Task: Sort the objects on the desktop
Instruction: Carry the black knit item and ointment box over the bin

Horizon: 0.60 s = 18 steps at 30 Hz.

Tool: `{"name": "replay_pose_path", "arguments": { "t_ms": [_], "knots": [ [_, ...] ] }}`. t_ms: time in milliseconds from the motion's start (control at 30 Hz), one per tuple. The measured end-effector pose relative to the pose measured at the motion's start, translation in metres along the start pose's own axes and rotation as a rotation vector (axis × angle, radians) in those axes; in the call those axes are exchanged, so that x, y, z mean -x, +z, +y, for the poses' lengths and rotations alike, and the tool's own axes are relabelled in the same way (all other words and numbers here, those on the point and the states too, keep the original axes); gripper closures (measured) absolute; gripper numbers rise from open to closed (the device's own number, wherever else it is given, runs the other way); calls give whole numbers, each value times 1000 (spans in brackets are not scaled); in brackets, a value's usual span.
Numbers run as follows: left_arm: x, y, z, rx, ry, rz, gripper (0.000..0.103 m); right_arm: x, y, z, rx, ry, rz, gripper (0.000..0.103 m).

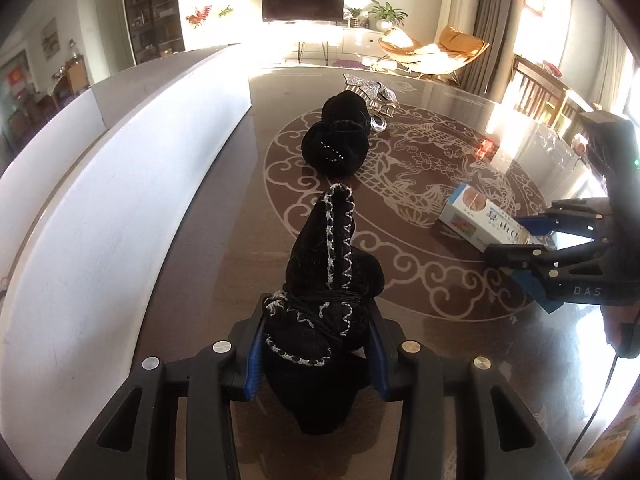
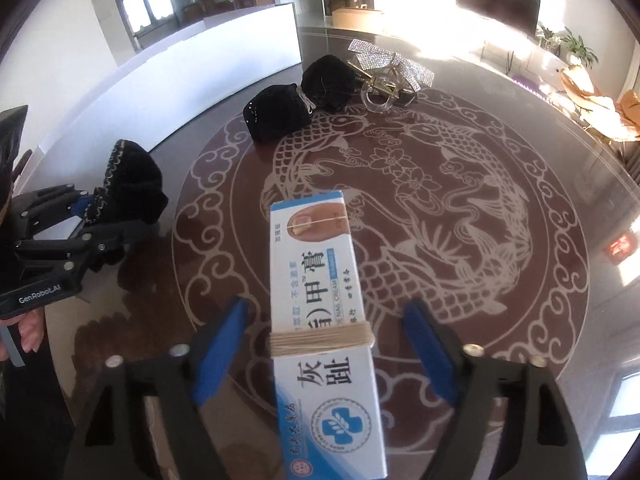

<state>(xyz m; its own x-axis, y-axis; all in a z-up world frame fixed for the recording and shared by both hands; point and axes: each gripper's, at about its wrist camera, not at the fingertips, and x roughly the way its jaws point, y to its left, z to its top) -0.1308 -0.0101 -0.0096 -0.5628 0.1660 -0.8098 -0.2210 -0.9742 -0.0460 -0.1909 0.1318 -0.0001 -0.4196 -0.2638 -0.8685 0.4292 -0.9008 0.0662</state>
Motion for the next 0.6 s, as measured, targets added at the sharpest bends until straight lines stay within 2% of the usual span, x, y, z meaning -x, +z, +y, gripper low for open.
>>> {"name": "replay_pose_path", "arguments": {
  "t_ms": [67, 167, 333, 467, 600],
  "knots": [
    [17, -1, 6, 37, -17, -27, 61, 3, 4, 0, 11, 14, 37, 59],
    [49, 4, 16, 77, -37, -81, 61, 19, 11, 9, 63, -13, 34, 59],
    [99, 22, 61, 171, -48, -138, 61, 51, 56, 34, 102, 1, -13, 59],
    [128, 31, 123, 250, 40, -161, 61, 71, 111, 70, 127, 49, -72, 59],
    [126, 41, 194, 350, 123, -123, 61, 82, 172, 129, 163, 133, -148, 59]
  ]
}}
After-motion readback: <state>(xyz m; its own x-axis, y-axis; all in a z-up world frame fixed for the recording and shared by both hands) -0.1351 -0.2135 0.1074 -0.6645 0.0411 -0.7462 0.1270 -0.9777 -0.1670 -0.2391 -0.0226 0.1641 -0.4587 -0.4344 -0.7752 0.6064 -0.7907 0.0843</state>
